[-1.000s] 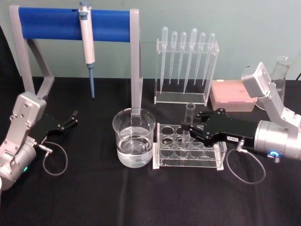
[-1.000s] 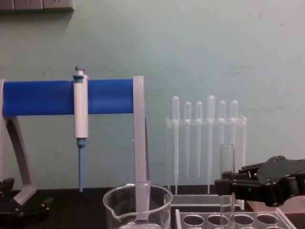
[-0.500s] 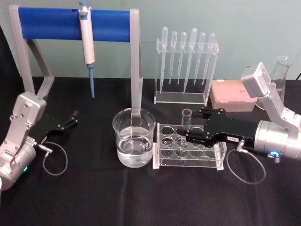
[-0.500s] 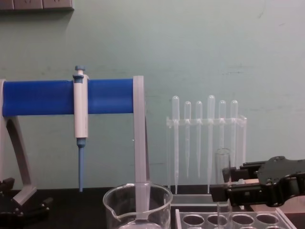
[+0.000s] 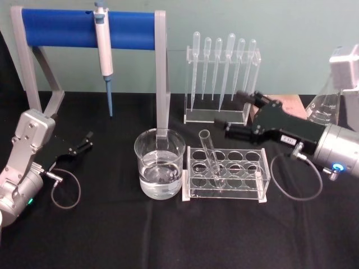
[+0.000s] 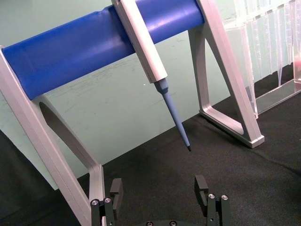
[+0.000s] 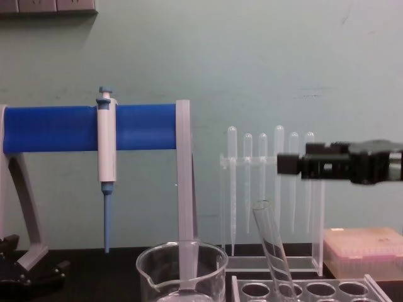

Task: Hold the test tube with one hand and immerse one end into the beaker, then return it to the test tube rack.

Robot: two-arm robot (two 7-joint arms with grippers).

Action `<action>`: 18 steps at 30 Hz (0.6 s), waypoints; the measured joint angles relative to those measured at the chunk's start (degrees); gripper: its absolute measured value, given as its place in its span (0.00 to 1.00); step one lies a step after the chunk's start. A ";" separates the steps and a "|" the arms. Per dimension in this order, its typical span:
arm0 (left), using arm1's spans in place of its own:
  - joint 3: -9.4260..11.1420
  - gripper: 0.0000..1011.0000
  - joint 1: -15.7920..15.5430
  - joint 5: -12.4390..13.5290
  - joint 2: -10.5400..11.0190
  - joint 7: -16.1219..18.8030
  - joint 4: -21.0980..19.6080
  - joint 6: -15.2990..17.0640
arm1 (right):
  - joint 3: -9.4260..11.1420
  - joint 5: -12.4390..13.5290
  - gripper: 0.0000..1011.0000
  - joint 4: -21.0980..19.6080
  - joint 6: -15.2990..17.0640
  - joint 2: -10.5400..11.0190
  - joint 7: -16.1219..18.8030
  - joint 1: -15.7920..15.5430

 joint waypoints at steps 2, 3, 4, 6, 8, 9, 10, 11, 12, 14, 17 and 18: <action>0.00 0.99 0.00 0.00 0.00 0.00 0.00 0.00 | 0.98 0.62 0.99 -0.30 -0.37 -0.54 -1.88 -0.67; 0.00 0.99 0.00 0.00 -0.01 0.00 0.00 0.00 | 1.27 0.68 0.99 -0.31 -0.50 -0.78 -2.75 -0.88; 0.00 0.99 0.00 0.00 0.00 0.00 0.00 0.00 | 1.57 0.70 0.99 -0.32 -0.60 -1.02 -3.57 -1.11; 0.00 0.99 0.00 0.00 0.00 0.00 0.00 0.00 | 2.45 0.63 0.99 -0.17 -1.02 -1.94 -6.23 -1.79; 0.00 0.99 0.00 0.00 0.00 0.00 0.00 0.00 | 3.05 0.23 0.99 0.20 -1.54 -2.68 -8.18 -2.33; 0.00 0.99 0.00 0.00 0.00 0.00 0.00 0.00 | 3.62 -0.51 0.99 0.63 -2.13 -3.54 -10.11 -2.84; 0.00 0.99 0.00 0.00 0.00 0.00 0.00 0.00 | 3.89 -0.94 0.99 0.89 -2.45 -3.97 -11.21 -3.07; 0.00 0.99 0.00 0.00 0.00 0.00 0.00 0.00 | 4.14 -1.45 0.99 1.22 -2.86 -4.49 -12.27 -3.31; 0.00 0.99 0.00 0.00 0.00 0.00 0.00 0.00 | 4.56 -2.48 0.99 2.00 -3.71 -5.48 -14.14 -3.71; 0.00 0.99 0.00 0.00 0.00 0.00 0.00 0.00 | 4.90 -3.63 0.99 2.85 -4.74 -6.33 -15.83 -4.01; 0.00 0.99 0.00 0.00 0.00 0.00 0.00 0.00 | 5.41 -5.93 0.99 4.50 -6.85 -7.94 -18.68 -4.46; 0.00 0.99 0.00 0.00 0.00 0.00 0.00 0.00 | 5.64 -7.32 0.99 5.33 -8.11 -8.80 -20.22 -4.76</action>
